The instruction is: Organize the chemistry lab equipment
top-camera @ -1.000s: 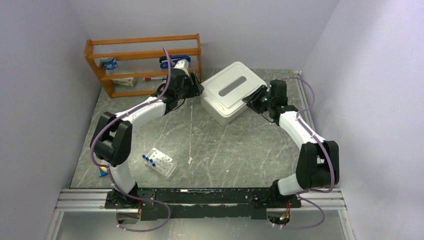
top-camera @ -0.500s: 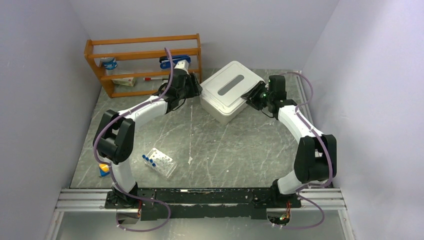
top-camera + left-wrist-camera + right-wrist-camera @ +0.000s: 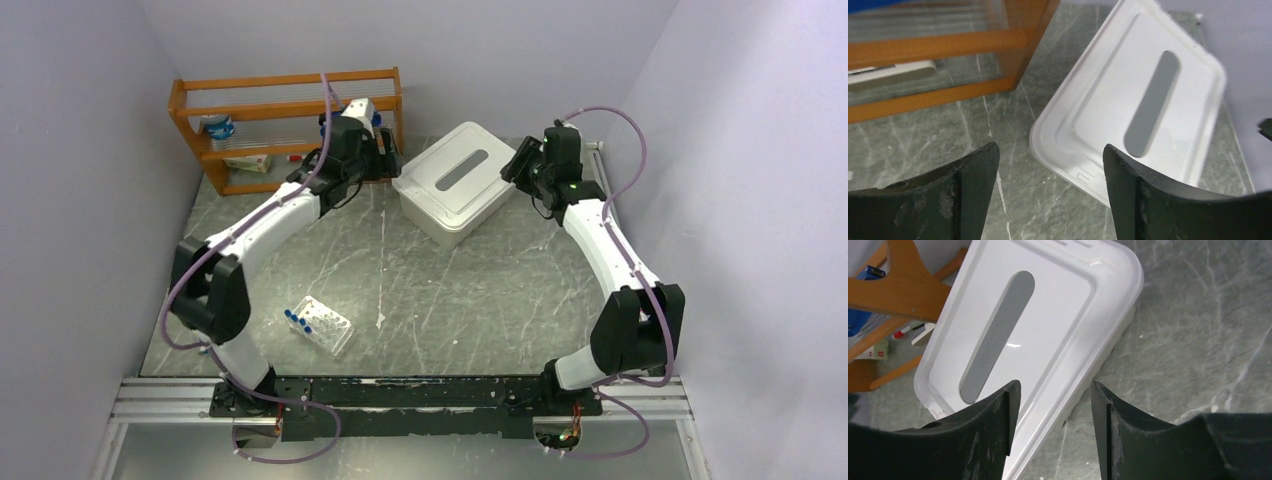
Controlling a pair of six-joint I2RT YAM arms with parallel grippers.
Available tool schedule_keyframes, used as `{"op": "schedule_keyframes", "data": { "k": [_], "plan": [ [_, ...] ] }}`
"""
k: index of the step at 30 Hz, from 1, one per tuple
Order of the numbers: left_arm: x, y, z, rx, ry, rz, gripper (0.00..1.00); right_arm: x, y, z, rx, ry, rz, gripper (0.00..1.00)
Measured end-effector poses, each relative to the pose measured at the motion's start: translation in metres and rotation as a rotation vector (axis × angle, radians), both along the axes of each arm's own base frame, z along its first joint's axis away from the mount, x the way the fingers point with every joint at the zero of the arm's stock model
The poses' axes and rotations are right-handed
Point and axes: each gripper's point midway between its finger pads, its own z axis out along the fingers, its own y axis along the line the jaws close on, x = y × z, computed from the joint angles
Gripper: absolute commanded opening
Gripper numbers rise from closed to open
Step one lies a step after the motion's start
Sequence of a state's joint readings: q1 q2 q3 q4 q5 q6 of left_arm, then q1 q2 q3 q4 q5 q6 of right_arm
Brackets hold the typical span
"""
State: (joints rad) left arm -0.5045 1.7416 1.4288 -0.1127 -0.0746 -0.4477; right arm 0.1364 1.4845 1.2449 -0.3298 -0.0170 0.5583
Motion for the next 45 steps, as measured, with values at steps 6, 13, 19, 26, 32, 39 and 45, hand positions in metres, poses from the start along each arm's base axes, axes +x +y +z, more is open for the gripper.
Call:
{"op": "schedule_keyframes", "data": {
  "k": [6,13,19,26,32,39,45],
  "plan": [
    [-0.031,0.021,0.078,-0.006,-0.127,-0.012,0.83,0.007,0.025,0.01,-0.132,-0.032,0.08,0.58],
    [-0.081,0.057,0.131,0.027,-0.212,-0.004,0.94,0.021,0.082,-0.018,-0.273,-0.003,0.2,0.58],
    [-0.122,0.088,0.122,0.113,-0.183,-0.001,0.97,0.022,0.094,-0.037,-0.347,0.032,0.209,0.58],
    [-0.168,0.13,0.125,0.211,-0.18,0.037,0.97,0.007,0.084,-0.026,-0.37,0.047,0.196,0.63],
    [-0.203,0.166,0.136,0.244,-0.201,0.109,0.97,-0.061,0.061,0.023,-0.319,-0.047,0.186,1.0],
    [-0.242,0.212,0.15,0.249,-0.213,0.25,0.97,-0.133,0.009,0.08,-0.245,-0.173,0.026,1.0],
    [-0.274,0.248,0.178,0.22,-0.253,0.377,0.97,-0.177,-0.032,0.109,-0.246,-0.223,-0.097,1.0]
  ]
}}
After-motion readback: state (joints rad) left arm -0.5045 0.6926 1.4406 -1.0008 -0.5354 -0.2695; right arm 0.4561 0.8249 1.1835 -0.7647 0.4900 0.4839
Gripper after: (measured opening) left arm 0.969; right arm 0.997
